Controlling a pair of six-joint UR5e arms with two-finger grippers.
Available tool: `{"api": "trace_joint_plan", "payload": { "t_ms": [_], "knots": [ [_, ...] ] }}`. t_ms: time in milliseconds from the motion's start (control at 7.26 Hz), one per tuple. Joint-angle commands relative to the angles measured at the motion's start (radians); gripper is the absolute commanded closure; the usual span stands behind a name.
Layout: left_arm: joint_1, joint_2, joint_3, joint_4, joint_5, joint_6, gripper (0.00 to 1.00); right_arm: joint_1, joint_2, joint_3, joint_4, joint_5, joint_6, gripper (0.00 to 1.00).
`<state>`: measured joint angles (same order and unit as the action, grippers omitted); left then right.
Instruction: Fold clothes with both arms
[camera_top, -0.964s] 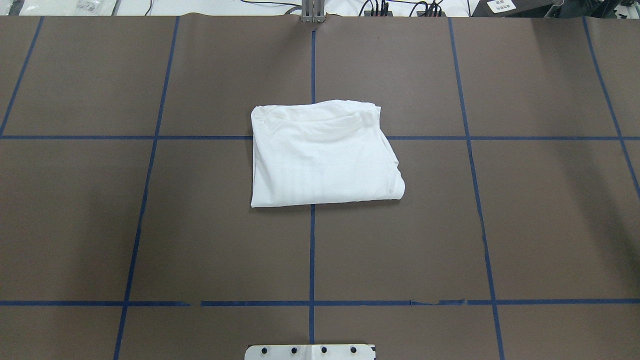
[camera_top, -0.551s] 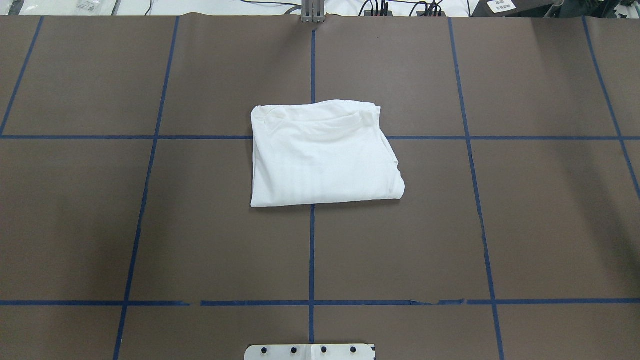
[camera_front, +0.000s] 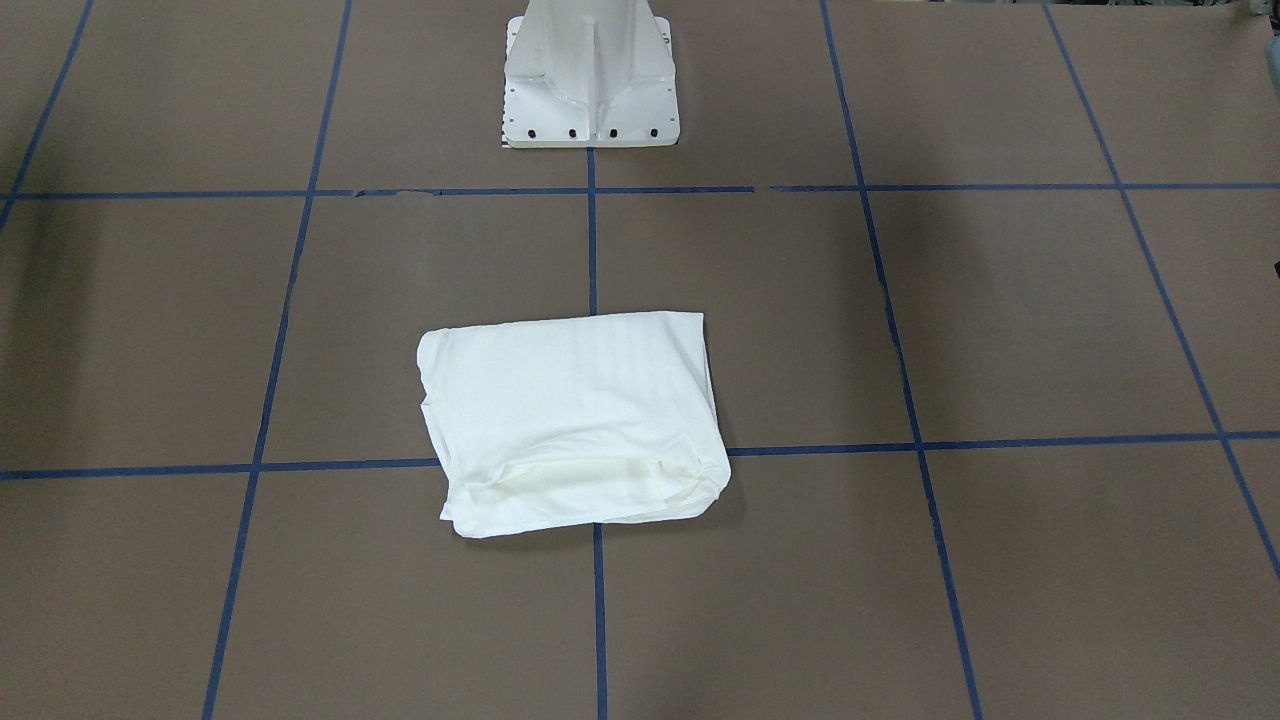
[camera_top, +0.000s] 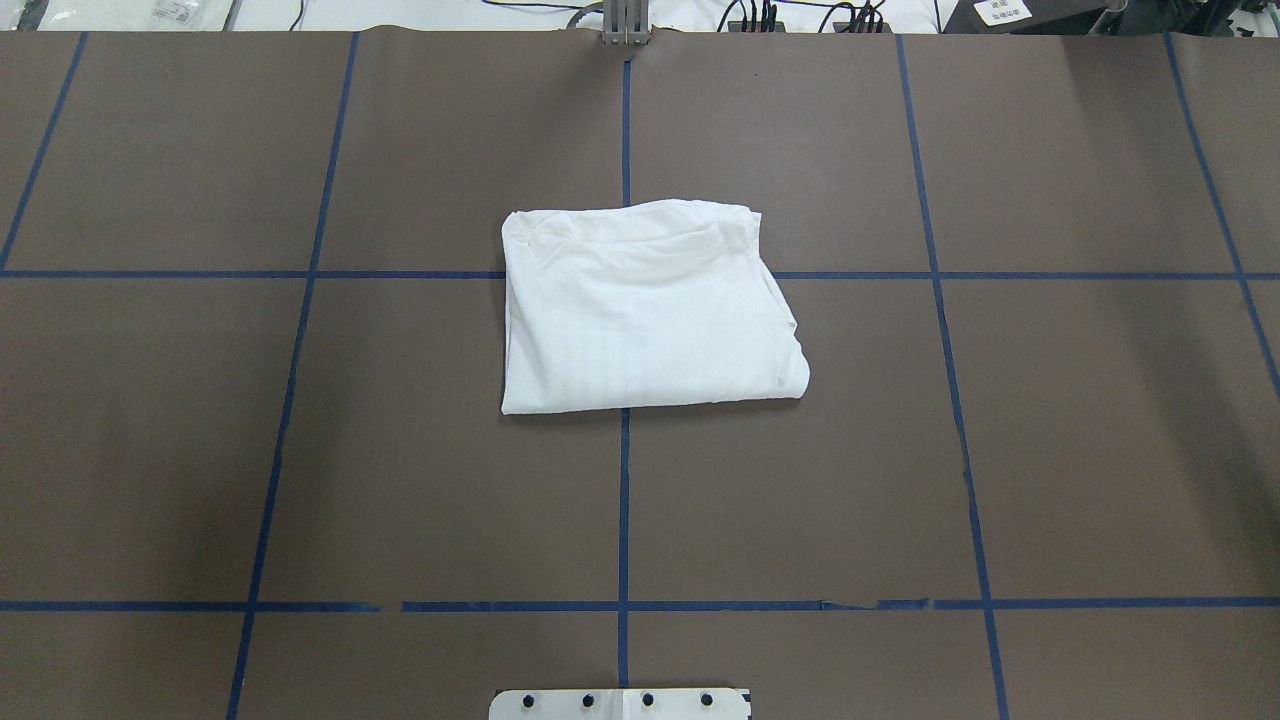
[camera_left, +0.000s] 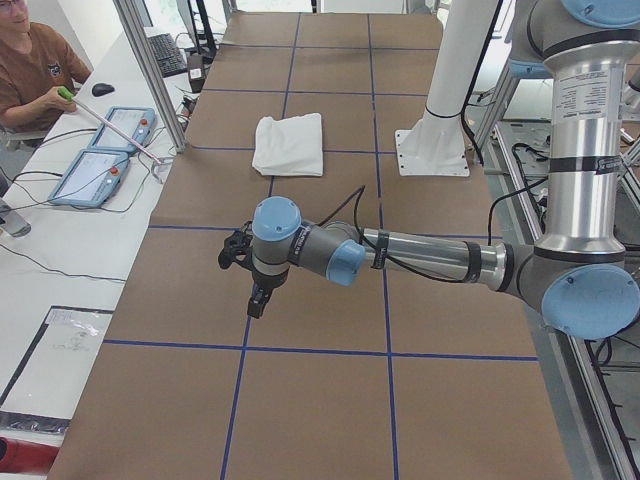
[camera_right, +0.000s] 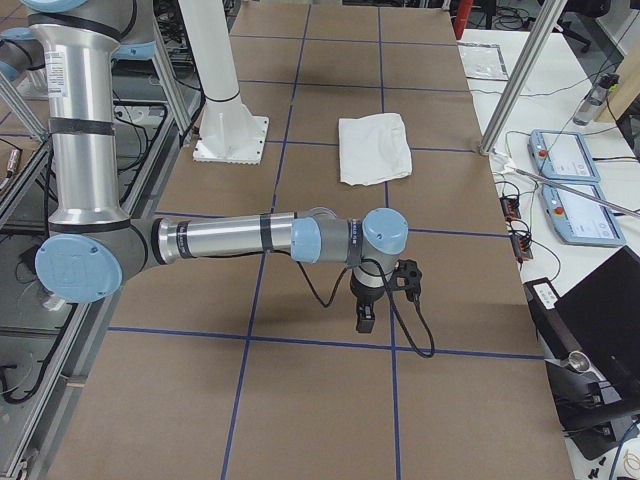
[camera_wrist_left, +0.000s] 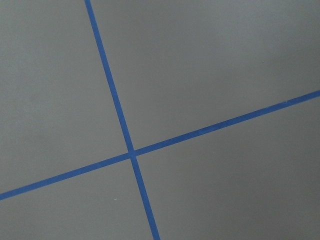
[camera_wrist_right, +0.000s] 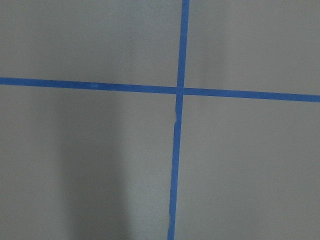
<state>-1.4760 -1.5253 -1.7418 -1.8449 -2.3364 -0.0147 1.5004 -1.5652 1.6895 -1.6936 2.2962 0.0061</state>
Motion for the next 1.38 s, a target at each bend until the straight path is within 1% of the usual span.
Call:
{"api": "trace_joint_plan", "payload": {
  "t_ms": [0, 275, 413, 551, 826, 964, 1101, 1239],
  "knots": [
    [0.000, -0.010, -0.037, 0.001, -0.001, -0.005, 0.00, 0.000, 0.004, 0.010, 0.002, -0.001, -0.008, 0.00],
    [0.000, -0.001, -0.048, -0.002, -0.003, -0.004, 0.00, 0.001, -0.007, 0.018, 0.002, -0.015, 0.003, 0.00],
    [0.000, 0.001, -0.035, 0.000, -0.001, -0.005, 0.00, 0.001, -0.007, 0.018, 0.002, -0.046, 0.003, 0.00],
    [0.002, 0.004, -0.018, 0.000, 0.006, -0.002, 0.00, 0.001, -0.009, 0.013, 0.002, -0.053, 0.005, 0.00],
    [0.002, 0.005, -0.019, 0.001, 0.008, -0.005, 0.00, 0.001, -0.010, 0.006, 0.000, -0.052, 0.006, 0.00],
    [0.002, -0.004, -0.018, 0.003, 0.008, -0.005, 0.00, 0.001, -0.001, 0.001, -0.001, -0.019, 0.006, 0.00],
    [0.002, 0.001, -0.030, 0.001, 0.002, -0.005, 0.00, 0.001, -0.001, 0.019, 0.002, 0.012, 0.005, 0.00],
    [0.002, 0.001, -0.034, 0.001, -0.001, -0.005, 0.00, 0.013, -0.001, 0.030, 0.002, 0.017, 0.006, 0.00]
  ]
}}
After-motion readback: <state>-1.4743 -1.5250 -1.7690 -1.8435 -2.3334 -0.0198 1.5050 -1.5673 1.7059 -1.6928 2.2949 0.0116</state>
